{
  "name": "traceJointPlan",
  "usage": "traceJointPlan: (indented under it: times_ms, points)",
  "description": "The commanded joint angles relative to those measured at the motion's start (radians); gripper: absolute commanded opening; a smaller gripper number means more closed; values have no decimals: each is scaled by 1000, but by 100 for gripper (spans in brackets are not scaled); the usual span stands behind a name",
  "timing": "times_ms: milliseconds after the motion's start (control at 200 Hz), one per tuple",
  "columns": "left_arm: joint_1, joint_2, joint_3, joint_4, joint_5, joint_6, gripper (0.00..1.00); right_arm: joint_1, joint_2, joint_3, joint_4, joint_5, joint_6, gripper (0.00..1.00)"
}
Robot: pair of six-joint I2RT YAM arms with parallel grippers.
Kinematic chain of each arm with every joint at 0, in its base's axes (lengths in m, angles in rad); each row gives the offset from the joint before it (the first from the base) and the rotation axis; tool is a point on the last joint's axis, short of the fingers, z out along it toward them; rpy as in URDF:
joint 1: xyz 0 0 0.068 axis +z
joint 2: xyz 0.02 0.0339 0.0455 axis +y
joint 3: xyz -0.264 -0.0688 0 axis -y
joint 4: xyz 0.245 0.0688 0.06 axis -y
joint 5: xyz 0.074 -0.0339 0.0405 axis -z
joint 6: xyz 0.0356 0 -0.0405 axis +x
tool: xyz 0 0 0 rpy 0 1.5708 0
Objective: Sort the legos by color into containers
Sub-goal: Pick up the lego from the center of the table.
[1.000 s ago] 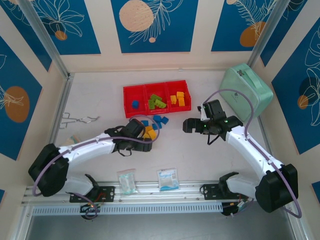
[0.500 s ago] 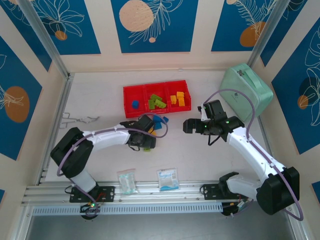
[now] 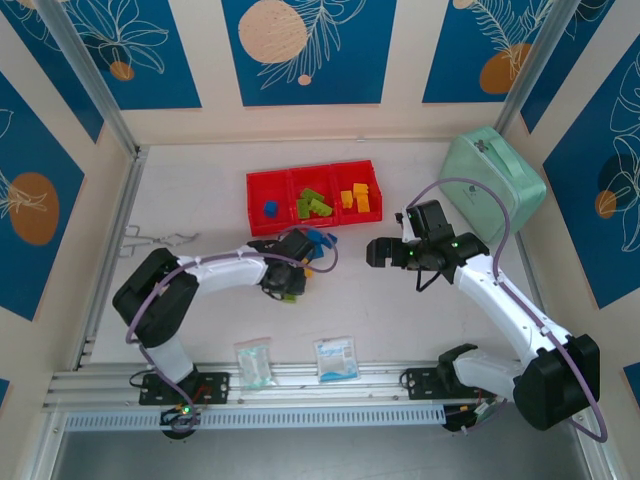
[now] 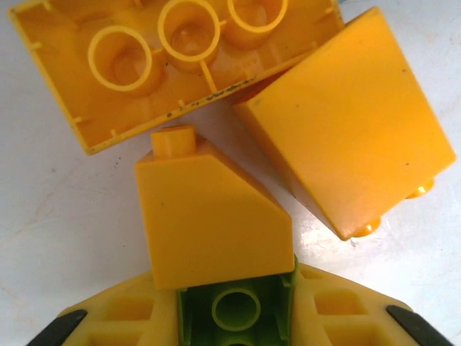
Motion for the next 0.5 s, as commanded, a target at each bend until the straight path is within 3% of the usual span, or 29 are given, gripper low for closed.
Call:
traceJointPlan:
  times_ms: [0,270,495]
  points:
    - [-27,-78,-11,27,-7,-12,24,5,-18,25,-15,6,-9,99]
    - [-31,-264,56,-37,-111,45,21,9,-13,52,-17,17,0,99]
    - [43,-78,381,-144,-189,214,21,20,-61,11,-7,10,20,99]
